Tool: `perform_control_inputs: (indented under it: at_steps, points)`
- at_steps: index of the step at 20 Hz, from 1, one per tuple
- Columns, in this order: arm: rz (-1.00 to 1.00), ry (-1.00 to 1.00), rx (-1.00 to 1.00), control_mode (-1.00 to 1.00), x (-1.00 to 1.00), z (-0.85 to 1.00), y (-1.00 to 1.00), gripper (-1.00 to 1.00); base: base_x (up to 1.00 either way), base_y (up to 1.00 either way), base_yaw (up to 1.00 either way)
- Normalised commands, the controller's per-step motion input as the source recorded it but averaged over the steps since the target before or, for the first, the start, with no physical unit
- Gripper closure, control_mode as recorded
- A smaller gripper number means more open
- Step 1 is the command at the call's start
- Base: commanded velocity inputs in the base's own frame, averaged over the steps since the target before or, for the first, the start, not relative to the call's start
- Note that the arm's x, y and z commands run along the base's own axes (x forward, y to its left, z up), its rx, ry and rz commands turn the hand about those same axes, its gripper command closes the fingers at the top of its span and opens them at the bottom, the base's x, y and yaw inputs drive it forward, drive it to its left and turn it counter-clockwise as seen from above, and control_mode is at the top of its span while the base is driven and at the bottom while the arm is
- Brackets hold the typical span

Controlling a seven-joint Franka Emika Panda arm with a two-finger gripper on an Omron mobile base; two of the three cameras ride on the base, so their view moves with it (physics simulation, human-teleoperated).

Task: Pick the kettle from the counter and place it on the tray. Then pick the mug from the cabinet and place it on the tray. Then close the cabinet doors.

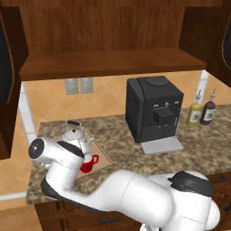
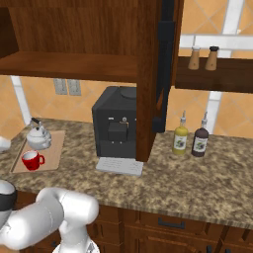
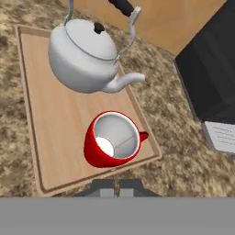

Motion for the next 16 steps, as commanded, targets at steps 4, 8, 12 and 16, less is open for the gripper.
perform_control_inputs:
  at_steps: [4,8,12,16]
  points:
    - [0.05,-0.35,-0.40,-1.00,-0.14,0.02,0.50,1.00,0.00,0.00,0.00]
    - [0.06,-0.54,-0.42,-1.00,-0.06,0.00,0.60,1.00,0.00,0.00,0.00]
    - [0.03,-0.52,-0.34,-1.00,-0.15,0.32,0.47,1.00,0.00,0.00,0.00]
    - [0.00,-0.28,-0.27,-1.00,-0.15,0.81,0.59,1.00,0.00,0.00,0.00]
